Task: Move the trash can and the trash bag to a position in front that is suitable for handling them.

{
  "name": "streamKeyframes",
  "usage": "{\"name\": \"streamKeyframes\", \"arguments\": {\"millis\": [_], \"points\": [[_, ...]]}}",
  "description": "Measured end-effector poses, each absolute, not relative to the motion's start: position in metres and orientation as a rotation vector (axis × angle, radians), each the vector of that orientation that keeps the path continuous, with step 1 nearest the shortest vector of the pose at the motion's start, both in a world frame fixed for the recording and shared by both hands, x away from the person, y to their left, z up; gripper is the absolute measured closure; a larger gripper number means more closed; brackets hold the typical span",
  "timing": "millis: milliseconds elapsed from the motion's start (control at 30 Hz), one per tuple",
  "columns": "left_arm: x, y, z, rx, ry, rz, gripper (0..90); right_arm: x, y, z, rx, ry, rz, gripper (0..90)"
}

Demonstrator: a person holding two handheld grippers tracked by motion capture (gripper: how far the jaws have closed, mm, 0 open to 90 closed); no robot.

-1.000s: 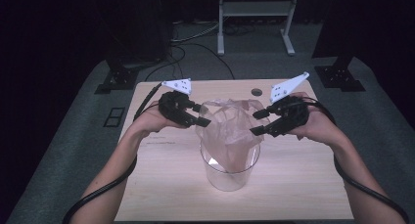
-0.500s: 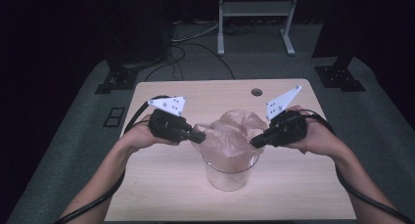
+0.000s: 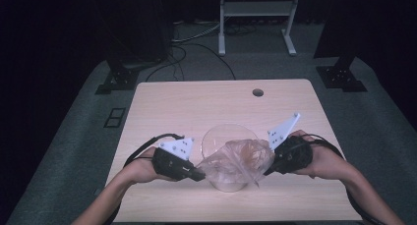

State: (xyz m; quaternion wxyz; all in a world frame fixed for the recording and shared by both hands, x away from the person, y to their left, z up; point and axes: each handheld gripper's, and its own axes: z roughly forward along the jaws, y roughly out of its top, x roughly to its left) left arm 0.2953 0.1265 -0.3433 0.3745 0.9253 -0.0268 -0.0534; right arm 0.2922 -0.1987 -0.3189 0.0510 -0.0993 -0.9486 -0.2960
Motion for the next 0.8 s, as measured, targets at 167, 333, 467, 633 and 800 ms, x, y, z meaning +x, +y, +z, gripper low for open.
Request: {"name": "streamKeyframes", "arguments": {"millis": [167,333,467,633,800], "points": [[0.297,0.121,-0.356,2.4,-0.048,-0.114,88.3,0.296,-0.2,-0.334,-0.338,-2.878,-0.889,90.0],[0.301,0.117,-0.368,2.44,-0.022,-0.096,85.8,0.301,-0.203,-0.349,-0.382,-2.87,-0.899,90.0],[0.298,0.122,-0.363,2.419,0.008,-0.104,65.6,0.297,-0.212,-0.344,-0.398,-2.857,-0.973,74.8],[0.293,0.13,-0.346,2.396,0.018,-0.094,50.5,0.286,-0.221,-0.332,-0.393,-2.857,-1.032,66.7],[0.287,0.135,-0.334,2.374,0.026,-0.091,43.0,0.277,-0.228,-0.318,-0.396,-2.87,-1.092,61.3]]}}
